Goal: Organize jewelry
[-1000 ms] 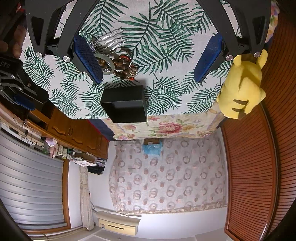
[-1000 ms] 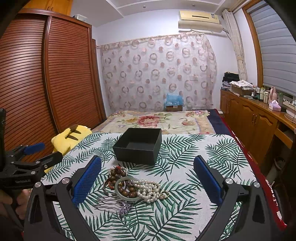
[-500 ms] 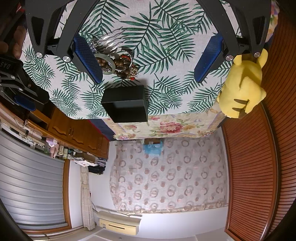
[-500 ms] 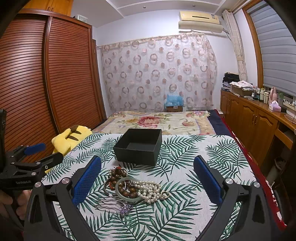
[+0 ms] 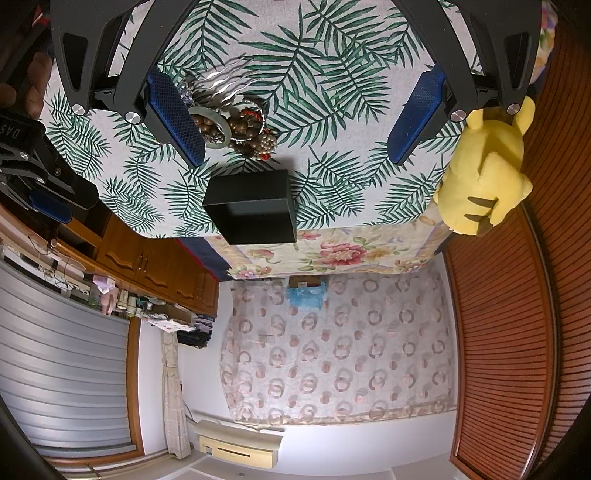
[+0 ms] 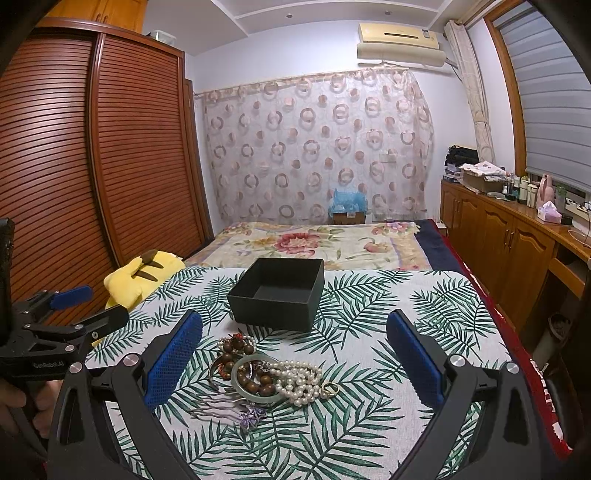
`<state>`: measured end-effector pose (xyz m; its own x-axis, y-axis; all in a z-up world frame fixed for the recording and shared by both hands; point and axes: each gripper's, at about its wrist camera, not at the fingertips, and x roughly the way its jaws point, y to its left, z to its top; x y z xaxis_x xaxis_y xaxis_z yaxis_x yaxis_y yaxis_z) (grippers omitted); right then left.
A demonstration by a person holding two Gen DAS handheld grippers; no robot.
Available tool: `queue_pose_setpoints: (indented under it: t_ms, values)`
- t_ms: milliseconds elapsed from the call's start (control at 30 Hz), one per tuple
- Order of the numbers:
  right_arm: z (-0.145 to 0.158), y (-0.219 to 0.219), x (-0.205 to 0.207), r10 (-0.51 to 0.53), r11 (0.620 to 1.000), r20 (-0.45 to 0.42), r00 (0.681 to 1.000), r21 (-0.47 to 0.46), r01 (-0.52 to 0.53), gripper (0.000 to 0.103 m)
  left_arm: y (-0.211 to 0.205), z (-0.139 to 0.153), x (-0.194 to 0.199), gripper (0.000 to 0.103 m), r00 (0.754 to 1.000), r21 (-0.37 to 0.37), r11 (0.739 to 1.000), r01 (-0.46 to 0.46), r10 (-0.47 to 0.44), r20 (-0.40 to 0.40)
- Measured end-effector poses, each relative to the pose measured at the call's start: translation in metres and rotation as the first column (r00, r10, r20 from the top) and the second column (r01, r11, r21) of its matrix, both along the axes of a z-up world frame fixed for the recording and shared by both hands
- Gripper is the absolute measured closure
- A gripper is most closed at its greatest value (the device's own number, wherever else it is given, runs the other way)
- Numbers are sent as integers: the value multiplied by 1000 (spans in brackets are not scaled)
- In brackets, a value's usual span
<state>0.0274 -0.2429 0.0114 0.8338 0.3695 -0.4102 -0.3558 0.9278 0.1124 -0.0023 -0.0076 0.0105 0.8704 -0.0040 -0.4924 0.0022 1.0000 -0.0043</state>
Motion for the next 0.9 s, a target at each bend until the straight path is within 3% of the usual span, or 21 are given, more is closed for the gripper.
queue_pose_setpoints:
  t_ms: [433, 667, 733, 900]
  values:
    - [0, -1, -3, 0, 1000, 0, 1000, 1, 0, 3, -29, 11, 0, 7, 1000, -4, 1000, 5, -5, -11]
    - [-5, -1, 1, 6, 1000, -15, 1000, -1, -6, 2, -28, 2, 9, 7, 999, -4, 1000, 8, -8, -41]
    - [6, 4, -1, 11, 1000, -22, 1000, -6, -11, 2, -23, -5, 10, 7, 999, -7, 1000, 12, -12, -51]
    - [-14, -2, 2, 24, 1000, -42, 999, -16, -25, 3, -17, -18, 14, 7, 997, -13, 1000, 22, -23, -75]
